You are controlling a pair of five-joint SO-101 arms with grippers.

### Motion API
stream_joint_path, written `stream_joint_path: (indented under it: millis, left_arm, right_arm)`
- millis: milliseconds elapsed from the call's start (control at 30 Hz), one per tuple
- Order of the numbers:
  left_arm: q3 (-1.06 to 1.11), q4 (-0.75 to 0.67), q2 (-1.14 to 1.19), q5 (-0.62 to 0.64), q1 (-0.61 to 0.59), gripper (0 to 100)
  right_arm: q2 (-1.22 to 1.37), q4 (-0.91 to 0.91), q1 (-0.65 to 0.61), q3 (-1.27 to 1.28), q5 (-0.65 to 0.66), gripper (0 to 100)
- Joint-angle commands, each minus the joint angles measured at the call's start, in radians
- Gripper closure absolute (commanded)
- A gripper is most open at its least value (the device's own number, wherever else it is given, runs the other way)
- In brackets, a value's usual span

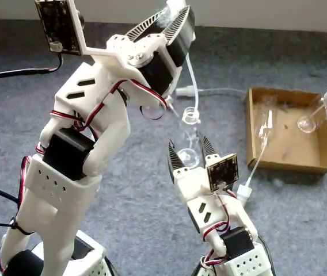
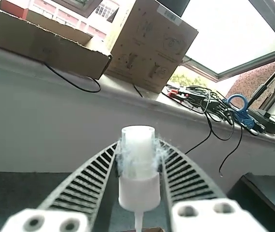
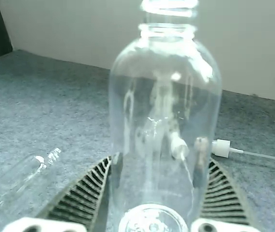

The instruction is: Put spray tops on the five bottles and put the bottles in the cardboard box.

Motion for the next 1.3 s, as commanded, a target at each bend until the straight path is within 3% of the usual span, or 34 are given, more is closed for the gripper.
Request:
stream_joint_path:
  millis: [0,133,333,533,800,1267]
  left_arm:
    - [-0.005,-0.028,-0.016,-0.015,0.018,100]
    - [0.024,-0.046,-0.015,-0.015,0.018,100]
    - [0.168,-0.235,-0.024,-0.017,0.016,100]
    - [0.208,-0.361,-0.025,-0.12,0.019,100]
    - [0.107,-0.356,-0.025,-0.121,0.024,100]
    - [0.076,-0.176,-0.107,-0.12,0.025,100]
  right_arm:
    - [-0.01,0.002,-0.008,0.173,0.0,81.0]
    - [-0.01,0.002,-0.008,0.173,0.0,81.0]
    - [-0.01,0.002,-0.008,0.173,0.0,81.0]
    - [-0.008,0.002,-0.008,0.173,0.0,81.0]
    - [-0.005,0.002,-0.008,0.173,0.0,81.0]
    - [-0.002,0.002,-0.007,0.173,0.0,81.0]
